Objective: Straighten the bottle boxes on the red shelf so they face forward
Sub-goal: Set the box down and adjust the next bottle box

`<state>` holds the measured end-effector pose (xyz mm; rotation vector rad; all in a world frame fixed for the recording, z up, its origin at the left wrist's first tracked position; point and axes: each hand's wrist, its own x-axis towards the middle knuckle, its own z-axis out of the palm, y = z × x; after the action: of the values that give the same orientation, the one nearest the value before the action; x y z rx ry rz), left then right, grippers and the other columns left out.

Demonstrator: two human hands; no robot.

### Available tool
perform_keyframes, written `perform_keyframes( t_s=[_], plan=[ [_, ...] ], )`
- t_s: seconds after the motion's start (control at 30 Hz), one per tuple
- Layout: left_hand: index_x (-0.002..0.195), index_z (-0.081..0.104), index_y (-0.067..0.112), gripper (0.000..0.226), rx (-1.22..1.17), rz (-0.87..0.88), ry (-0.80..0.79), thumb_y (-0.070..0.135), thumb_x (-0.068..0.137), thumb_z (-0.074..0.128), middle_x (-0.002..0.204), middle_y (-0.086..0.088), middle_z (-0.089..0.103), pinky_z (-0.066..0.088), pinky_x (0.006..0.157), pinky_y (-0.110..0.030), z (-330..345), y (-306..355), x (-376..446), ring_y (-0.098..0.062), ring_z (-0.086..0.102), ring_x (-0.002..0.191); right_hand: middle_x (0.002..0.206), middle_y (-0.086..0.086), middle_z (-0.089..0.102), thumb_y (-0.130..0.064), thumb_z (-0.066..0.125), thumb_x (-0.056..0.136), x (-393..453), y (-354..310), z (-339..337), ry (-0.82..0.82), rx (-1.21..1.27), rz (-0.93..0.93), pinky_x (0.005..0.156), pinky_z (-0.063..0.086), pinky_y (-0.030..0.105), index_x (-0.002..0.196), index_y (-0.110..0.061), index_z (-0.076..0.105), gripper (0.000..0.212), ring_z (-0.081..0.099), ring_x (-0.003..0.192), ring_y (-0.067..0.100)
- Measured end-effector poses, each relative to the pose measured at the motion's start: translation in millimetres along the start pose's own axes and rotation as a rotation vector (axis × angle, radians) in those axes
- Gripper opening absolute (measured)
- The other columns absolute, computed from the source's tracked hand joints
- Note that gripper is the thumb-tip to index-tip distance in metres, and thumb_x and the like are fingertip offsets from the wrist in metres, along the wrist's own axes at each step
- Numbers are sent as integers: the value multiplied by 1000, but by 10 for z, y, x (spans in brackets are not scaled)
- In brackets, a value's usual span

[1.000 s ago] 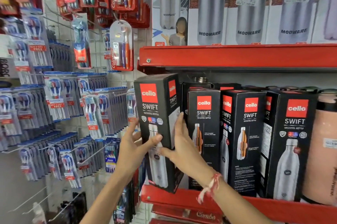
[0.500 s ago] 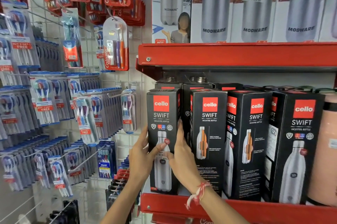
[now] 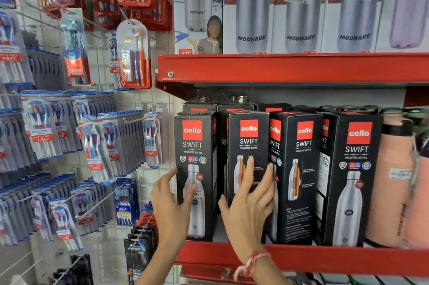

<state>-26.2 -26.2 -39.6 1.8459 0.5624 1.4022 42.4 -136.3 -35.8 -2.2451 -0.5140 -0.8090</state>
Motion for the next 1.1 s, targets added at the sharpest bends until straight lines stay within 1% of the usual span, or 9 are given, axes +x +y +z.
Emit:
perform_keyframes(
  t_s=[0.17,0.33,0.43,0.5,0.6,0.67,0.8,0.93,1.1],
  plan=[
    [120,52,30,40,1,26,27,34,84,67,122,10,50,41,97,-37,-12,209,-122,1,32,109,145,27,22,-28,82,64,5,86,-14,-3,146,-10,88,49,54,150,-28,2,117,44,114,43],
    [118,60,27,35,-246,3,-109,27,83,68,118,19,60,52,94,-36,31,457,-160,8,56,107,149,13,8,-26,76,72,-7,253,-350,38,384,-263,106,33,40,146,-40,-9,114,25,131,28],
    [130,50,32,50,-309,-16,-315,26,83,67,126,20,61,49,90,-11,83,645,-180,18,50,114,151,-6,-1,-28,73,77,103,337,-667,-119,615,-356,112,23,31,139,-54,-17,112,8,142,8],
    [117,49,39,41,-340,-20,-489,14,88,62,101,36,68,44,76,1,71,749,-191,26,54,98,150,-13,2,-31,74,76,171,453,-826,-290,736,-351,111,20,26,136,-58,-18,113,5,142,-2],
    [116,51,38,46,-335,28,-585,15,80,68,103,26,72,51,83,-11,16,790,-176,5,65,101,148,-23,8,-31,76,75,267,619,-954,-495,817,-365,109,15,23,136,-58,-17,115,5,134,-19],
    [129,49,32,61,-350,32,-567,17,74,71,111,11,73,55,89,-25,0,784,-188,-9,67,106,153,-23,5,-28,76,76,373,682,-956,-581,820,-401,114,13,28,139,-55,-15,114,3,138,-15],
    [144,36,22,73,-292,99,-422,6,82,69,126,6,66,53,95,-26,147,796,-228,-4,62,114,157,-23,0,-13,66,84,599,651,-892,-651,782,-442,120,14,36,138,-54,-18,108,5,143,-4],
    [148,28,24,76,-278,115,-345,3,85,66,137,3,58,47,103,-26,367,726,-174,-3,55,123,156,-18,18,-5,57,88,720,562,-764,-559,666,-397,98,27,3,139,-50,-22,104,26,139,1],
    [144,26,31,76,-239,94,-351,1,86,64,135,18,52,43,105,-20,526,566,-164,9,50,122,157,-10,21,1,56,86,668,608,-536,-489,629,-328,104,24,18,144,-41,-18,103,26,141,9]
  ],
)
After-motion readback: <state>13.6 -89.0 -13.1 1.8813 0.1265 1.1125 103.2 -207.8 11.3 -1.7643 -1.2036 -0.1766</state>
